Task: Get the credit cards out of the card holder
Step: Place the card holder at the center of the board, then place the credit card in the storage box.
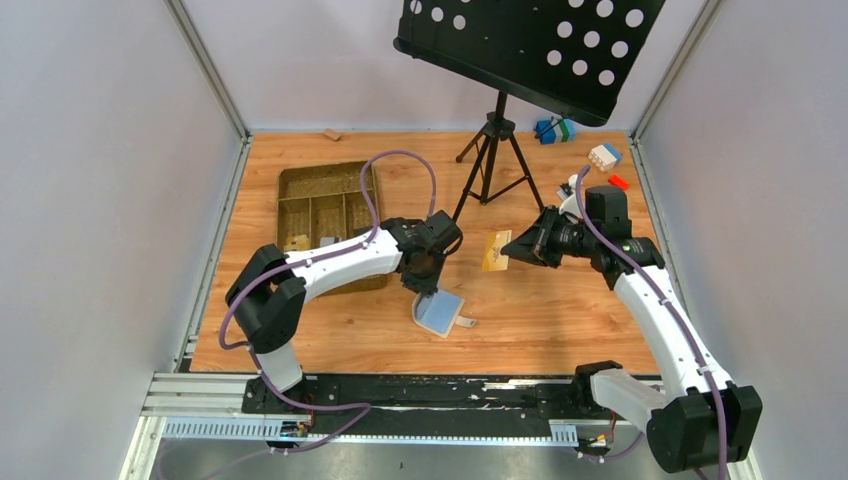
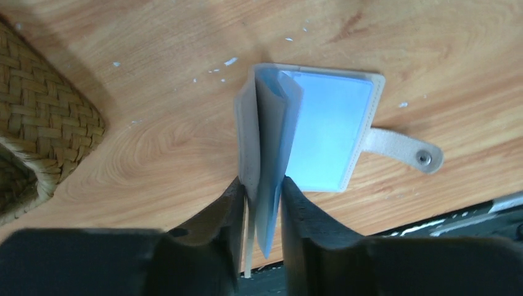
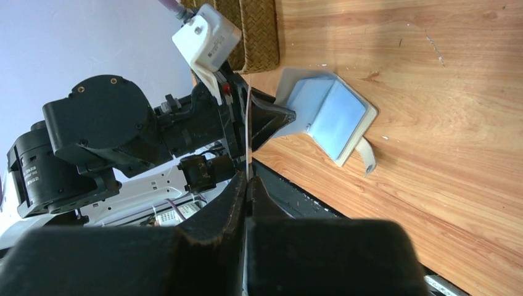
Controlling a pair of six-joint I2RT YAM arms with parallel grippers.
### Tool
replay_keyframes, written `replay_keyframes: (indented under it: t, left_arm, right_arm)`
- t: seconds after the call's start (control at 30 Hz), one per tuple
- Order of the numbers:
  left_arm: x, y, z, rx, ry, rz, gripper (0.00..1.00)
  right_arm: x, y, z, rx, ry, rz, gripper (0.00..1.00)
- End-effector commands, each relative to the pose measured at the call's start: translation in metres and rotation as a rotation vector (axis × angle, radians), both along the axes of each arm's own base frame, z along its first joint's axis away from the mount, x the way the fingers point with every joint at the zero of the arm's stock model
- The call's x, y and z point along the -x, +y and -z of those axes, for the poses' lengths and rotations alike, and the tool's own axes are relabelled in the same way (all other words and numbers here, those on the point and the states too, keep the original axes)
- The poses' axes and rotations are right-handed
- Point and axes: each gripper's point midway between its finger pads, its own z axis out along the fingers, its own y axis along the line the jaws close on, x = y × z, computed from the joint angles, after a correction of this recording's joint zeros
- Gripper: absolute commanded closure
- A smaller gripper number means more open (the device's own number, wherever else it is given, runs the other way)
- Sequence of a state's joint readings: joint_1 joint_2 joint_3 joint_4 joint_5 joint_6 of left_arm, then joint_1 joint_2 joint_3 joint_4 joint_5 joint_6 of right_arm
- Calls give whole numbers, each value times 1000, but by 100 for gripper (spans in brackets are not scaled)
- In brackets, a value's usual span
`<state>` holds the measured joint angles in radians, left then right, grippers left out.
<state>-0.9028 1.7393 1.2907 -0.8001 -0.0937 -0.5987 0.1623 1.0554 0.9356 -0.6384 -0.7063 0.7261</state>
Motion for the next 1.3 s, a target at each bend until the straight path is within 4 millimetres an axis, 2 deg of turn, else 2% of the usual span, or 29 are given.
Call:
replay_keyframes:
  t: [0.0, 0.07, 0.27, 0.33, 0.43, 0.47, 0.6, 0.73, 0.83, 0.97, 1.1, 1.27]
  left_arm:
    - [3, -11, -20, 50, -20, 58, 54]
    - [13, -24, -25, 136, 18, 87, 45]
    - [36, -54, -58, 391, 105, 141, 40]
    - [33, -57, -73, 497, 113, 116, 38]
    - [24, -50, -98, 653, 109, 55, 34]
    - [18, -47, -115, 731, 78, 38, 33]
    - [13, -42, -161, 984, 12, 3, 31]
    - [8, -38, -194, 1148, -25, -22, 31]
    - [8, -41, -211, 1258, -9, -38, 34]
    - [5, -44, -218, 1312, 12, -48, 43]
    - [2, -43, -224, 1334, -4, -47, 53]
    - [1, -41, -221, 1337, 6, -56, 86]
  right_arm:
    - [0, 1, -6, 8, -55, -10, 100]
    - [1, 1, -4, 10, -53, -13, 100]
    - [4, 9, -2, -22, -66, -54, 100]
    - [6, 13, -4, -50, -69, -74, 100]
    - [7, 21, -13, -95, -91, -104, 100]
    - [8, 25, -16, -118, -98, -120, 100]
    - [10, 42, -33, -207, -132, -179, 100]
    - [13, 57, -49, -270, -152, -231, 100]
    - [18, 70, -63, -310, -182, -287, 100]
    - [22, 81, -76, -350, -196, -320, 100]
    - [22, 85, -76, -367, -187, -324, 100]
    - [22, 88, -75, -393, -182, -334, 100]
